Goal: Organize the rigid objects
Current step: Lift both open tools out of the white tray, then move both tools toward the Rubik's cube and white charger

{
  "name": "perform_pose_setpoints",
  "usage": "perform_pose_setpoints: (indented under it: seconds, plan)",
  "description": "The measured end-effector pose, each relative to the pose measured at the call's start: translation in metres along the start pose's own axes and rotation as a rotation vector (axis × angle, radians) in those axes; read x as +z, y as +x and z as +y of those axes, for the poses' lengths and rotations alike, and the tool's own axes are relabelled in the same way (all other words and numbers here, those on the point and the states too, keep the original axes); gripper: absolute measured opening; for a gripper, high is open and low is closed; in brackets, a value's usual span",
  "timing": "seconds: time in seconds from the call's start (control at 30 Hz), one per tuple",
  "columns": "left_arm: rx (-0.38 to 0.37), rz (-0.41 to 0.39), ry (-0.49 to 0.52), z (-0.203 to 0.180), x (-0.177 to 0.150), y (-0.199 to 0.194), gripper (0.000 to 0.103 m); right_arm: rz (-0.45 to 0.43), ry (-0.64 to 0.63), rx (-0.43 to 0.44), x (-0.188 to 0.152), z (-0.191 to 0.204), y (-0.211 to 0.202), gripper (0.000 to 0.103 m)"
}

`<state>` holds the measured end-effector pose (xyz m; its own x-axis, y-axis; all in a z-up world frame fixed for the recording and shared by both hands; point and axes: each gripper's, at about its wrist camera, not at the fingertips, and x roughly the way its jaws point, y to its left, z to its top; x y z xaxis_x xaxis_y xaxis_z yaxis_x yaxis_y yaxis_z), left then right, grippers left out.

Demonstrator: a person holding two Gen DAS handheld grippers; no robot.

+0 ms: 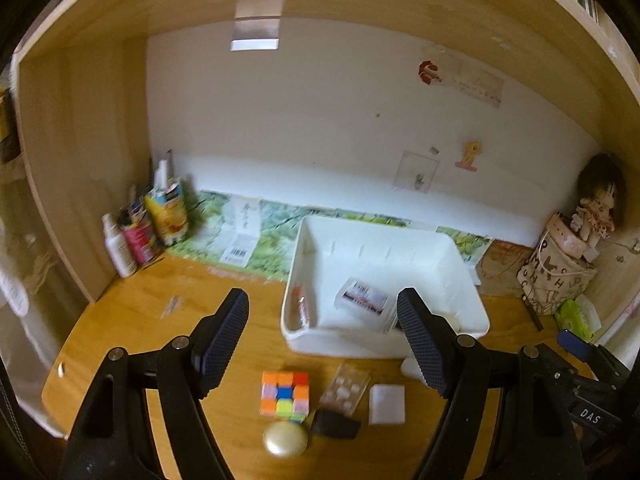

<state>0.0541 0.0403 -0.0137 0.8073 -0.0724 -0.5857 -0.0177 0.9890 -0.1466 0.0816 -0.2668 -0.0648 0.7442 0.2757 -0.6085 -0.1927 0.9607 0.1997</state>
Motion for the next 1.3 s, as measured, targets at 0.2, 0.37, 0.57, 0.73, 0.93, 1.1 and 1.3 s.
perform_pose_setpoints:
  seconds: [0.2, 0.37, 0.57, 0.73, 0.93, 1.1, 1.3]
  plan:
    - [0.048, 0.038, -0.004, 0.006, -0.025, -0.014, 0.08, 0.064, 0.031, 0.005, -0.025, -0.008, -0.002, 0.08]
    - [0.097, 0.077, -0.004, 0.012, -0.044, -0.019, 0.08, 0.124, 0.05, 0.027, -0.046, -0.009, 0.001, 0.08]
    - [0.135, 0.145, -0.004, 0.021, -0.062, -0.021, 0.08, 0.189, 0.055, 0.072, -0.065, -0.002, 0.006, 0.08]
    - [0.155, 0.215, 0.003, 0.027, -0.073, -0.017, 0.08, 0.259, 0.085, 0.121, -0.076, 0.003, 0.019, 0.08]
    - [0.166, 0.268, 0.03, 0.032, -0.078, -0.009, 0.08, 0.33, 0.166, 0.174, -0.085, 0.005, 0.039, 0.08]
    - [0.14, 0.316, 0.051, 0.038, -0.075, 0.006, 0.08, 0.367, 0.235, 0.189, -0.087, 0.009, 0.055, 0.08]
    - [0.081, 0.382, 0.103, 0.044, -0.064, 0.032, 0.08, 0.395, 0.321, 0.171, -0.088, 0.017, 0.076, 0.08]
